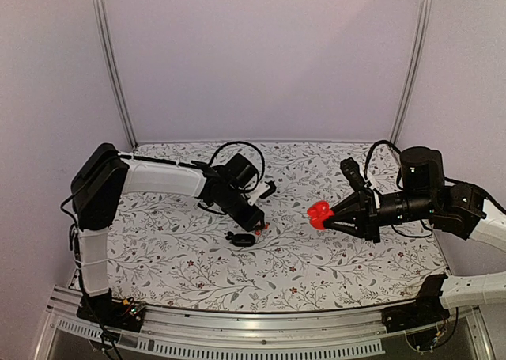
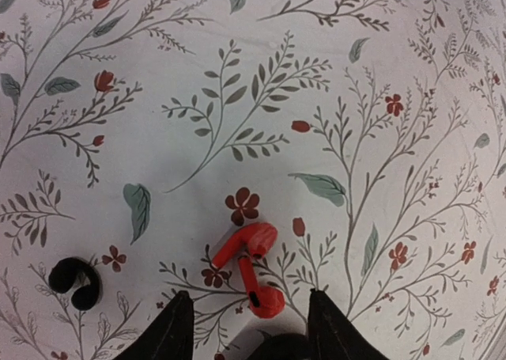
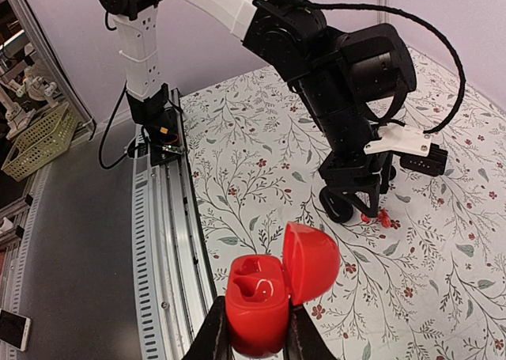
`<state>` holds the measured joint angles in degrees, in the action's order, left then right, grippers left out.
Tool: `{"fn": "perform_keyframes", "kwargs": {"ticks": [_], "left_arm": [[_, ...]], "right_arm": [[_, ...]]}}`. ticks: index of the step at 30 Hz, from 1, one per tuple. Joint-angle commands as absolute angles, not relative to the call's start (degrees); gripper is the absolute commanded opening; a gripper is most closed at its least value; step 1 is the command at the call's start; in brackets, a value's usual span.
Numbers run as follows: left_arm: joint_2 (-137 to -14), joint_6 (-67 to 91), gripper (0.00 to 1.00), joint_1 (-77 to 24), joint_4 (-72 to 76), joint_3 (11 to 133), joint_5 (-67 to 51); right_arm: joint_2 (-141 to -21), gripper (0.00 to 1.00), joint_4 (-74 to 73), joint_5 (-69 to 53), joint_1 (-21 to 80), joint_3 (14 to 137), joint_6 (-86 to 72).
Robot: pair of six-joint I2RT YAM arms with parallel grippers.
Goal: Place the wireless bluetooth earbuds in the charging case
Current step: Pick up the left earbud from the center of the board.
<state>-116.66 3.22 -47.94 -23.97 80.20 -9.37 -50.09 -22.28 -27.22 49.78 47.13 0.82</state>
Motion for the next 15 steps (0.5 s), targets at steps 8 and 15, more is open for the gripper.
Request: {"fn": "perform_keyframes", "kwargs": {"ticks": [8, 15], "left_arm": [[-118.8, 2.2, 0.48, -49.8, -26.5, 81.7, -8.0], [-120.6, 1.7, 0.41, -50.5, -28.0, 83.2, -6.4]], "right_arm": [[-49.7, 0.00, -22.0, -26.5, 50.0, 46.8, 0.4], [-49.7, 0.00, -22.2, -26.3, 50.0, 46.8, 0.4]]}}
